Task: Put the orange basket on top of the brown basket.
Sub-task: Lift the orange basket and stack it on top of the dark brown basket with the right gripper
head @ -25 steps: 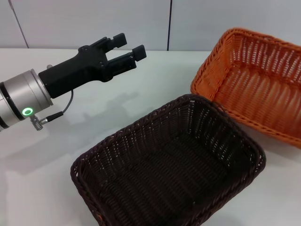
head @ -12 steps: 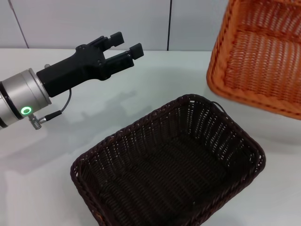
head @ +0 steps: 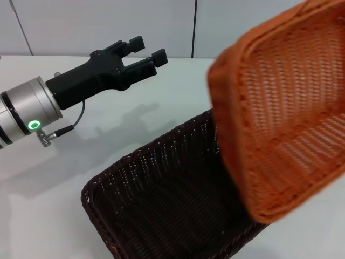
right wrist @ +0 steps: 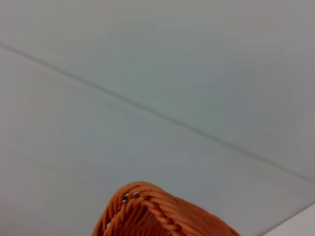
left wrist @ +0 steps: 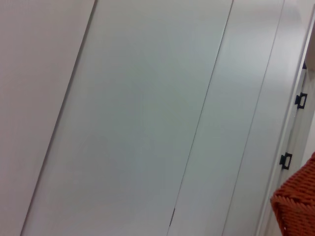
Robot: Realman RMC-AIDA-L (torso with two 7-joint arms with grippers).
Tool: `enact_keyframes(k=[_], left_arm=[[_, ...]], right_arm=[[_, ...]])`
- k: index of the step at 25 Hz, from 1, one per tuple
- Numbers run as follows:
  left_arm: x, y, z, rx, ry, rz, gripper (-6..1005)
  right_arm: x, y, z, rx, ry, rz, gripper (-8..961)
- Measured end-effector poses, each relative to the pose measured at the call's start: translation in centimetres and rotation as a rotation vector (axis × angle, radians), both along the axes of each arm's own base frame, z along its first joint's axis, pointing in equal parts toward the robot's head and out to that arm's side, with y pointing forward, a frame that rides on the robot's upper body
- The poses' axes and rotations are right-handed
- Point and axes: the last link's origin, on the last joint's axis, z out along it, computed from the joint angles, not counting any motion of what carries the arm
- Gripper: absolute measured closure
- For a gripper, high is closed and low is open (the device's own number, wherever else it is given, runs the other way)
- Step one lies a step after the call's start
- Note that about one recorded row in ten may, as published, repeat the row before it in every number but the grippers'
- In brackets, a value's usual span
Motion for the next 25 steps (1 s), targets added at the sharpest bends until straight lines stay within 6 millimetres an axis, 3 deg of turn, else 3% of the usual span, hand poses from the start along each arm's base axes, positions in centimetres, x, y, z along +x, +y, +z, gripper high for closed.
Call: enact_keyframes(k=[9, 10, 14, 15, 20, 25], left_arm=[[0.1, 0.1, -0.2, -0.007, -0.002, 0.001, 159], [0.1, 0.1, -0.2, -0.008, -0.002, 0.001, 159], [0.1, 0.1, -0.2, -0.008, -0.002, 0.001, 159], [0.1, 0.1, -0.2, -0.007, -0.001, 0.001, 159], [0.3, 0.2, -0.3, -0.008, -0.001, -0.002, 159], [0.5, 0.3, -0.5, -0.015, 0.003, -0.010, 159]], right_arm=[[-4.0, 2.2, -5.5, -0.072, 0.005, 0.123, 622], [-4.8, 2.6, -7.0, -0.100, -0.010, 0.140, 617], [-6.0, 2.8, -9.2, -0.128, -0.022, 0.179, 597], [-6.4, 2.9, -10.7, -0.154, -0.030, 0.197, 592], [-6.4, 2.8, -12.6, -0.197, -0.068, 0.206, 568], [-5.7, 2.3, -12.7, -0.200, -0.079, 0.193, 543]])
